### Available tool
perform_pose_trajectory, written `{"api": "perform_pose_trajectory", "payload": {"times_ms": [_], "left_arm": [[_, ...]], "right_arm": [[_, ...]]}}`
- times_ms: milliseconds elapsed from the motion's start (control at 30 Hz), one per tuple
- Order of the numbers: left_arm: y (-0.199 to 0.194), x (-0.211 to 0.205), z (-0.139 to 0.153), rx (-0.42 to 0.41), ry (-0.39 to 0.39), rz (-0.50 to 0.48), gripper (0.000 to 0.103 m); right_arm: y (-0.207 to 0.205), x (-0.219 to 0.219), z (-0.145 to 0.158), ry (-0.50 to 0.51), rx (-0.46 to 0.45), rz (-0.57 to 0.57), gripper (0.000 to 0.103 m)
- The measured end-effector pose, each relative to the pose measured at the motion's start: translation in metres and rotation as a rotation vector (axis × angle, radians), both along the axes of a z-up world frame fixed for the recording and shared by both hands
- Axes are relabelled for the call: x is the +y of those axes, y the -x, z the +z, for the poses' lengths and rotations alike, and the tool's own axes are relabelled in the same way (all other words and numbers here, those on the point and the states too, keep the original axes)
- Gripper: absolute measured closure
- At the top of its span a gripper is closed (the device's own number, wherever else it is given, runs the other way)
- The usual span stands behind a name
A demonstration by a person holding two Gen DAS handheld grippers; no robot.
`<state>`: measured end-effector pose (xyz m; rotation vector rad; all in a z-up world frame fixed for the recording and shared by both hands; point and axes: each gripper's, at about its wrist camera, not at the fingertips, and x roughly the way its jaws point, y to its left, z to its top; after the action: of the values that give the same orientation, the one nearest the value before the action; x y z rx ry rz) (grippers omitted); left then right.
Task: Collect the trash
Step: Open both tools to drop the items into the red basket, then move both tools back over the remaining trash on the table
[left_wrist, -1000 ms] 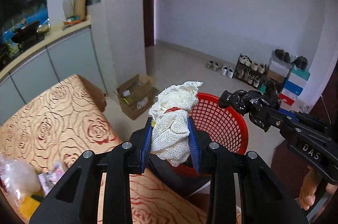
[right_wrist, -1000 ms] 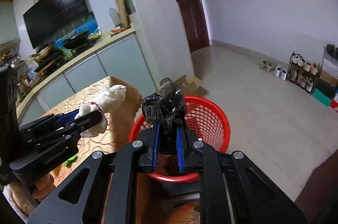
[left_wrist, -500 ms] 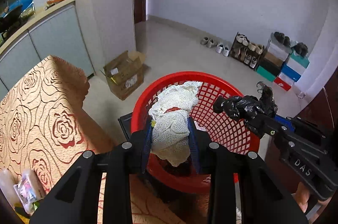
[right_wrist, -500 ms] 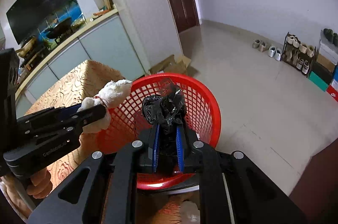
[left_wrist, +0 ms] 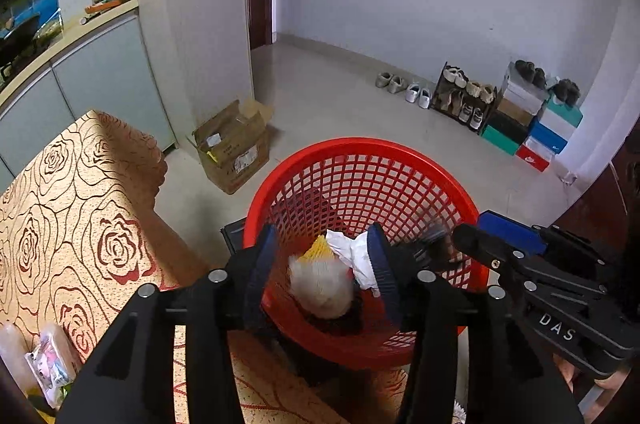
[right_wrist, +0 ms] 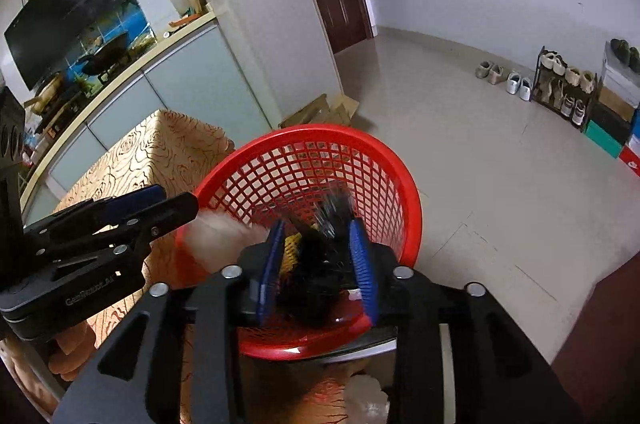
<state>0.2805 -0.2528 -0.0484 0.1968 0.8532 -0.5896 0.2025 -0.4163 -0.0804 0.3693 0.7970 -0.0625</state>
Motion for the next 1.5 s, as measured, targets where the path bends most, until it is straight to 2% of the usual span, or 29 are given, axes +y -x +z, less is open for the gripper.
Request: {"api": "perform_pose_trajectory", "payload": {"times_ms": [433, 833, 1267, 1400, 1500], "left_arm": [[0.026, 0.038, 0.034, -0.087, 0.028, 0.049, 0.040], [0.061, 0.099, 0.069, -0.170, 0.082, 0.147, 0.031], [0.100, 0.186, 0.081, -0.217, 0.075, 0.339, 0.031], [0.109, 0.220, 0.081, -0.223, 0.062, 0.408, 0.031], [0.113, 0.251, 0.081, -0.221, 0.059, 0.471, 0.030]], "right_arm": [[0.022, 0.014, 0.027, 0.021, -0.056, 0.020, 0.067], [0.042, 0.050, 0.055, 0.077, -0.119, 0.081, 0.061], [0.048, 0.123, 0.076, 0.102, -0.162, 0.256, 0.059], [0.049, 0.145, 0.080, 0.107, -0.172, 0.299, 0.053], [0.048, 0.157, 0.081, 0.108, -0.172, 0.327, 0.052]]}}
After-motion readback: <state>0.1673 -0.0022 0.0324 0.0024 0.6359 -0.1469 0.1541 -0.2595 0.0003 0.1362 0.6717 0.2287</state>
